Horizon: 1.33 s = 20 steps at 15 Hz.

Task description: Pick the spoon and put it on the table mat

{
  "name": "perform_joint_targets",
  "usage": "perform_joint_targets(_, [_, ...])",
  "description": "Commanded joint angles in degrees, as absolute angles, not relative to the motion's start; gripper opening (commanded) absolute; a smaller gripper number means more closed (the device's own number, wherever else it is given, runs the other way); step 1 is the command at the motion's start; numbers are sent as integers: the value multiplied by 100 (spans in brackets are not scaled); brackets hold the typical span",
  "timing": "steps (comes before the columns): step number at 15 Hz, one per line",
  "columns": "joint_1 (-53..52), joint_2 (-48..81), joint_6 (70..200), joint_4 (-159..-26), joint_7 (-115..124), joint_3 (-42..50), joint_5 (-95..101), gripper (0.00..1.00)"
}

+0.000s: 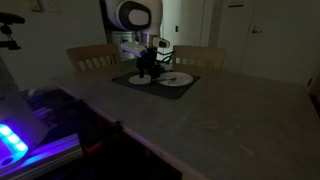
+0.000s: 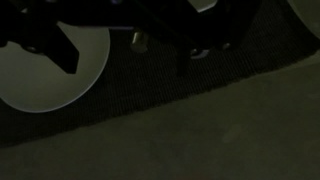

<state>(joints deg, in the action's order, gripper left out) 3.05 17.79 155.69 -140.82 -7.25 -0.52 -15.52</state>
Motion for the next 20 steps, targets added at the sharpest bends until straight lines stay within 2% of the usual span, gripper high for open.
perform_joint_targets(1, [617,2155,15565,-13708,-1050,-287,-1629,100])
perform_joint_targets(18, [978,2428,15425,-13396,-1117,-378,-1556,100])
perform_joint_targets(20, [970,2400,15407,-13403,-1113,-391,-1546,96])
